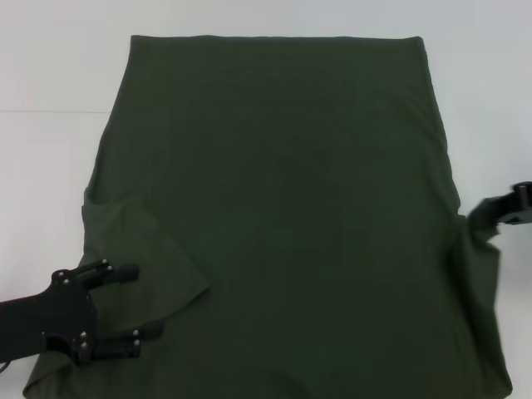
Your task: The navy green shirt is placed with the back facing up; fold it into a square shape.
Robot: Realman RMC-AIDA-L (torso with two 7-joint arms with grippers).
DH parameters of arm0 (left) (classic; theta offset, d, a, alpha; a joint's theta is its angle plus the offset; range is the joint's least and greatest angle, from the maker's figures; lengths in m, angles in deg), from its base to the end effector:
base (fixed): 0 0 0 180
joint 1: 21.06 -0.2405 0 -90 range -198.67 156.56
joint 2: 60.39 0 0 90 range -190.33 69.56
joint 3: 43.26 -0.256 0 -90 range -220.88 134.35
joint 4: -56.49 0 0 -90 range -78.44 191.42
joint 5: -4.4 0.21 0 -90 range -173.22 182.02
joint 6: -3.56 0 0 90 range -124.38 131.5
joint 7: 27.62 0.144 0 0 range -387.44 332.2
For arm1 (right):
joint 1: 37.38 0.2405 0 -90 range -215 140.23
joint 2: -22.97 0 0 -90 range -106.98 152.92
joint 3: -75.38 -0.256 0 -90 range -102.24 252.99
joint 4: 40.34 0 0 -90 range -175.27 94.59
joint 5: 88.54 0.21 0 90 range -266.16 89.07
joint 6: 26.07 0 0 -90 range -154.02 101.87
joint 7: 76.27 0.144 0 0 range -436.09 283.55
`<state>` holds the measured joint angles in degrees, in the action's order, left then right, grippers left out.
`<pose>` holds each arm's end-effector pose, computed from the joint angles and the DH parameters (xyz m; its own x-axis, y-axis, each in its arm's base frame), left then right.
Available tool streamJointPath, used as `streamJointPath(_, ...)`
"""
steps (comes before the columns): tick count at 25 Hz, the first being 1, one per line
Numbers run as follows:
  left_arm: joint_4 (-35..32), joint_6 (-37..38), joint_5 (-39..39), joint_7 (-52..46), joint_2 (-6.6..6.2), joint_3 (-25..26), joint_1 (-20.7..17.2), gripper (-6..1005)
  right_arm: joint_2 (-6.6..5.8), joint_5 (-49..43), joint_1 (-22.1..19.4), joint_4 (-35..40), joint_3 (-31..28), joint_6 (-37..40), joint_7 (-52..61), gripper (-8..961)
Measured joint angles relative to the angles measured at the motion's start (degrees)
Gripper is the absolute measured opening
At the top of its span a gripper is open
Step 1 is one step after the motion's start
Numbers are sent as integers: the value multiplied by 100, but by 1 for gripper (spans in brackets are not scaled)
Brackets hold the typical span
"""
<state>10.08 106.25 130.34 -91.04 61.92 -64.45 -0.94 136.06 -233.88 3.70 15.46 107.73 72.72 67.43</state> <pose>-0.3159 0.2565 0.0283 0.8352 0.2220 0.5031 0.3993 -0.8738 -0.2774 0.2510 0.3732 0.0906 0.3025 -0.9221 -0.2413 -0.9509 -0.2746 -0.1425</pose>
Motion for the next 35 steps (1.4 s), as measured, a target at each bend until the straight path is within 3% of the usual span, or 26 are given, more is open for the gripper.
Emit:
streamJointPath(5,0,-10,21,-4,-4,1,9,891,247,-8,379,-47,580,-359,95,74)
streamJointPath(11,11,-12,20,7,12,-2,-23,891,375,59,635,-358,778,-534,62,84)
streamJointPath(14,86,-19,15,13,2,12,-30,891,374,280,530,-368,748,-532,-28,232)
streamJointPath(19,251,16,-22,-120,-19,178,-25,891,214,1477,-49,-557,671,-347,-715,454)
streamJointPath(23,306,90,-88,-1046,-76,434,4,891,131,2831,-741,-1106,647,145,-2607,596)
streamJointPath(27,321,215,-142,-2219,-241,548,9,891,321,3720,-1489,-1552,607,503,-5099,674)
streamJointPath(30,294,367,-104,-2950,-329,624,-9,891,490,3893,-1899,-1640,601,643,-6732,732)
streamJointPath(35,90,493,262,-4202,-509,726,-50,891,619,3873,-2196,-1846,569,411,-7949,829)
